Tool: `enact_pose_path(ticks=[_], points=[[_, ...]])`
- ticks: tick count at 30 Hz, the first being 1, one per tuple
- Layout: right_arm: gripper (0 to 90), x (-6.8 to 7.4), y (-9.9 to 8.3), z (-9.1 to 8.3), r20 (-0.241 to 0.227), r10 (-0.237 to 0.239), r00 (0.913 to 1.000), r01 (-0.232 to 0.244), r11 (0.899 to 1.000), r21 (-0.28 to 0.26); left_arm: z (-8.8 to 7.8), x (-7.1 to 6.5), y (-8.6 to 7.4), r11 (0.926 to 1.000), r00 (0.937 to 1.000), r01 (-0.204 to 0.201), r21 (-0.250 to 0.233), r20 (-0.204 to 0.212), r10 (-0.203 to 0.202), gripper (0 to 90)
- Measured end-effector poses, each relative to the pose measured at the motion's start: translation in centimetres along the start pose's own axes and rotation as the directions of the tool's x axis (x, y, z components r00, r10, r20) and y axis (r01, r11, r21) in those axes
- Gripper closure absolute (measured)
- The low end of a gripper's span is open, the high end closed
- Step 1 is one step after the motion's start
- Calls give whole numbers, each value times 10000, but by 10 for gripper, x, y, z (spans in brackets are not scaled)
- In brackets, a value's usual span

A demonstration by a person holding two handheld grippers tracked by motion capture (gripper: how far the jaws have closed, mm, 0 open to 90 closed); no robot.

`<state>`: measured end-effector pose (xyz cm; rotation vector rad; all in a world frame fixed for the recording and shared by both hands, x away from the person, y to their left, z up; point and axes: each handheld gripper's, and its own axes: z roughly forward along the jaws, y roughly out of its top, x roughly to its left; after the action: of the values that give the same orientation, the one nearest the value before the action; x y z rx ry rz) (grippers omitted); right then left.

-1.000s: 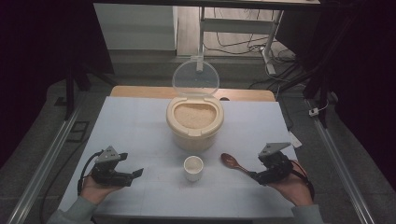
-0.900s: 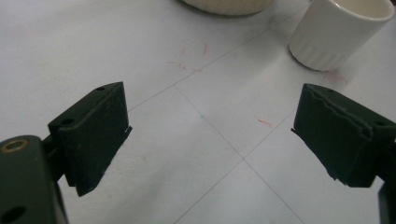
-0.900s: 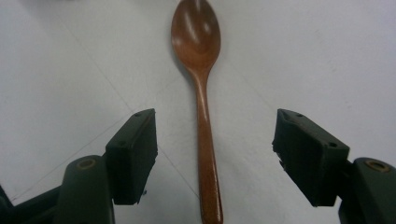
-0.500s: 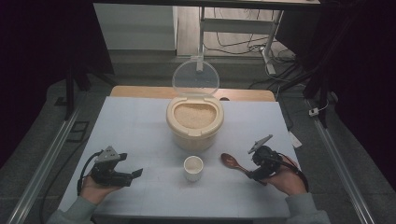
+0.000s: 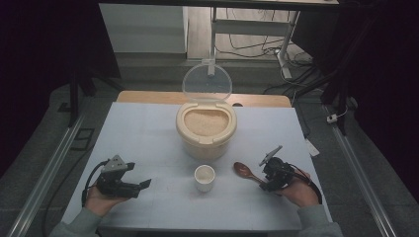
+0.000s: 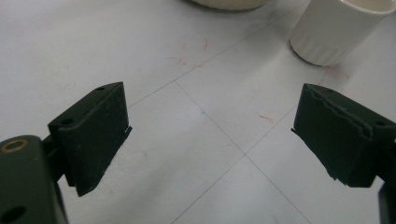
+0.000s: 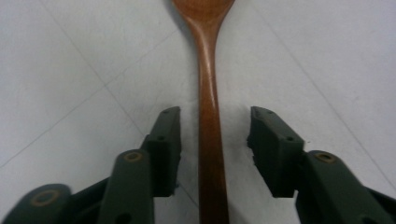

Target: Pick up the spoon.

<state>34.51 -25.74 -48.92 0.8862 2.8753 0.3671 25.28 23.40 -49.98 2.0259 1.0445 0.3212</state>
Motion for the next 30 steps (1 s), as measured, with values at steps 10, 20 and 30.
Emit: enact_pose_path(ticks=[10, 20, 30], points=[[799, 7, 8, 3, 426, -429, 9982, 405, 9977, 549, 1, 0, 0, 10000, 10000, -37, 62, -9, 37, 103], [802, 8, -2, -8, 136, -174, 9998, 184, 9968, -778, 1, 2, 0, 10000, 10000, 4, 87, -90, -3, 105], [803, 16, -7, -25, 142, -378, 9992, 396, 9846, -1701, 0, 3, 0, 9999, 9999, 67, 83, -118, -66, 107]])
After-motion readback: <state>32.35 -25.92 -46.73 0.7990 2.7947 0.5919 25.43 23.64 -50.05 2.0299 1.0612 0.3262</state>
